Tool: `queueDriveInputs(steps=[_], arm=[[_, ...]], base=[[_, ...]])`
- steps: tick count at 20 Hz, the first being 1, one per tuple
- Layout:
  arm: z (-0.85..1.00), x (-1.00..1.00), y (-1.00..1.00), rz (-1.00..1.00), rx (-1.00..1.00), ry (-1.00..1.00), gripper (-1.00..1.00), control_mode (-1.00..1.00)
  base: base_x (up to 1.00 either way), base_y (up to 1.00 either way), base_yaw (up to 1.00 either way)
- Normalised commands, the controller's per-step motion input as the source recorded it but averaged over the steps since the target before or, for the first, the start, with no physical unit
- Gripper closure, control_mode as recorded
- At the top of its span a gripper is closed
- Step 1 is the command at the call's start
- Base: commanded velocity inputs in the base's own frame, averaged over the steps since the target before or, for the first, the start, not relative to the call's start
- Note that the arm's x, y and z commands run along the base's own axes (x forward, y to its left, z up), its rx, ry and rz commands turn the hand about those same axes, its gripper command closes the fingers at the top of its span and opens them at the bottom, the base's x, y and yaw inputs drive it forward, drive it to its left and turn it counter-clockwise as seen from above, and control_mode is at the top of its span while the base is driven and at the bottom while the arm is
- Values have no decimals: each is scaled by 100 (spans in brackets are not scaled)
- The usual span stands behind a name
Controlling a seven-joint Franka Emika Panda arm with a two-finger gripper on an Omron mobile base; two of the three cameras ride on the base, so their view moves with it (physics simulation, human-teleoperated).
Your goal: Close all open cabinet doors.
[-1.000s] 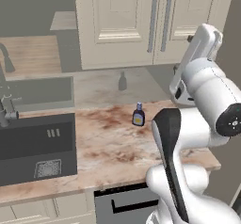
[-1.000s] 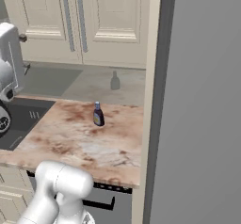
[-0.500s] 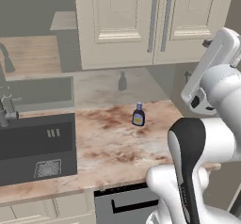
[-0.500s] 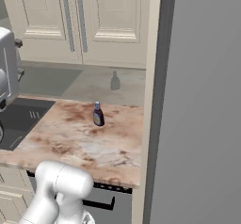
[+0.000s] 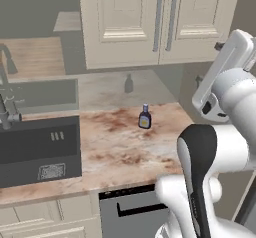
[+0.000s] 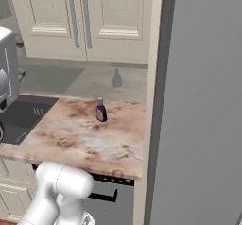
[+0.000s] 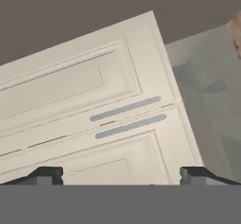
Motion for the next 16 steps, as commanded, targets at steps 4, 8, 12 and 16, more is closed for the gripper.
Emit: queueDriveInputs(steps=[4,8,12,16], arm=[[0,0,0,0,0,0,-100,100],[0,0,0,0,0,0,-100,100],[0,0,0,0,0,0,-100,100],[0,0,0,0,0,0,-100,100]], base=[[-79,20,6],[-75,44,8],[-24,76,1],[0,99,0]])
